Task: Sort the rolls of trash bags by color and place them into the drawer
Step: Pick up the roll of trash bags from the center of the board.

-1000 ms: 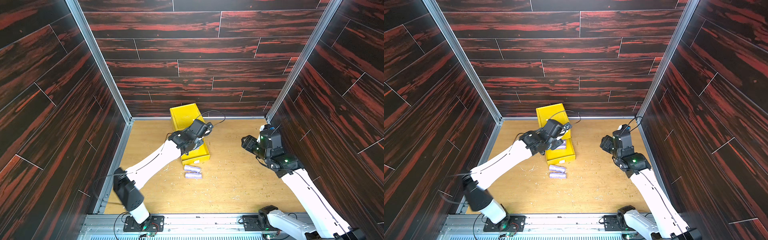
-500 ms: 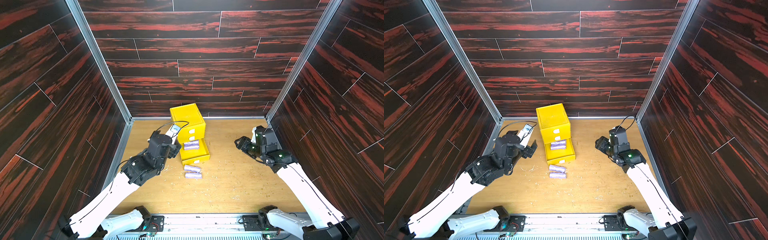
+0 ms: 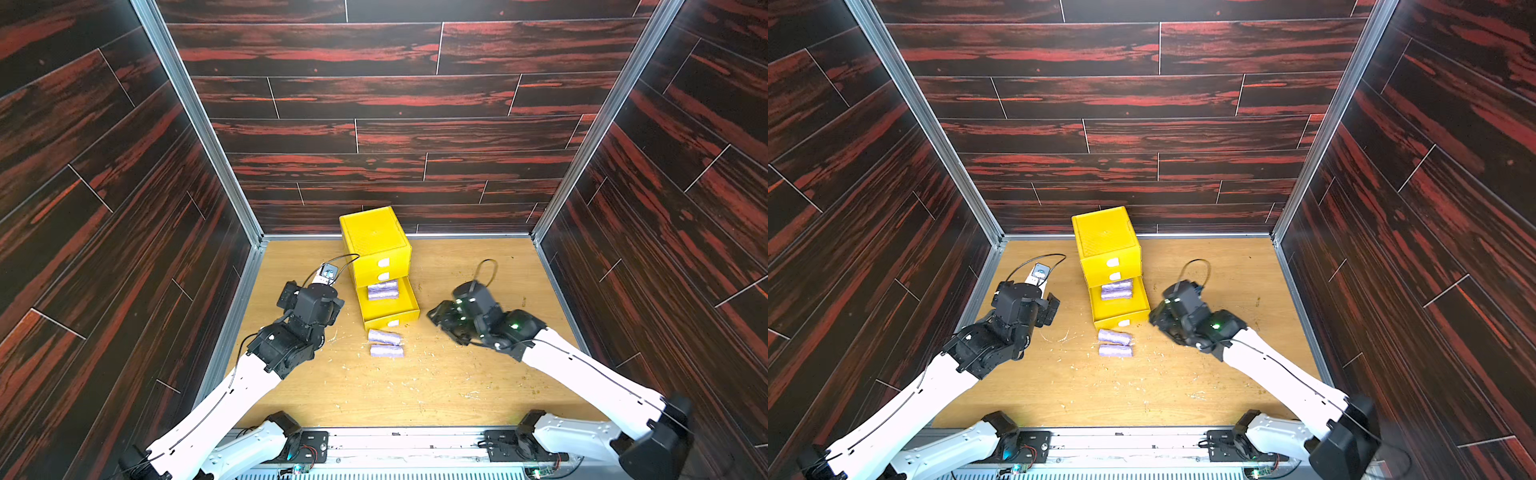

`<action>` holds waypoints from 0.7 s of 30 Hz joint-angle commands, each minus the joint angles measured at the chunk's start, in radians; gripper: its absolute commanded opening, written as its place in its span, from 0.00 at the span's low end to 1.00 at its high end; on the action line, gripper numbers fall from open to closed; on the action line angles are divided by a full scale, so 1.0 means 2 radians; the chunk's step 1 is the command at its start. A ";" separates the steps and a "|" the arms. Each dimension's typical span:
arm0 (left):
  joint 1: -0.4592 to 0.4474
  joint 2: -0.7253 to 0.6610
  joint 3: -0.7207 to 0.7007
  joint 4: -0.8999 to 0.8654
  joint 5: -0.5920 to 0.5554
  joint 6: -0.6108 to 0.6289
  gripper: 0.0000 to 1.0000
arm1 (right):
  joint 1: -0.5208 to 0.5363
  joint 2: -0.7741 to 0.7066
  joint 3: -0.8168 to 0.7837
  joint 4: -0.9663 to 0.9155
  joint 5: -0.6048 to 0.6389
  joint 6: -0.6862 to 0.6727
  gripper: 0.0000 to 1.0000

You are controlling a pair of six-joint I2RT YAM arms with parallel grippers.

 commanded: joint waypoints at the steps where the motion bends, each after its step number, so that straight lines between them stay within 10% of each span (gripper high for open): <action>1: 0.004 -0.016 -0.012 0.015 -0.034 -0.011 0.98 | 0.032 0.063 0.032 -0.059 -0.008 0.150 0.56; 21: 0.006 -0.042 -0.038 0.033 -0.041 -0.003 0.98 | 0.062 0.298 0.094 0.026 -0.133 0.271 0.60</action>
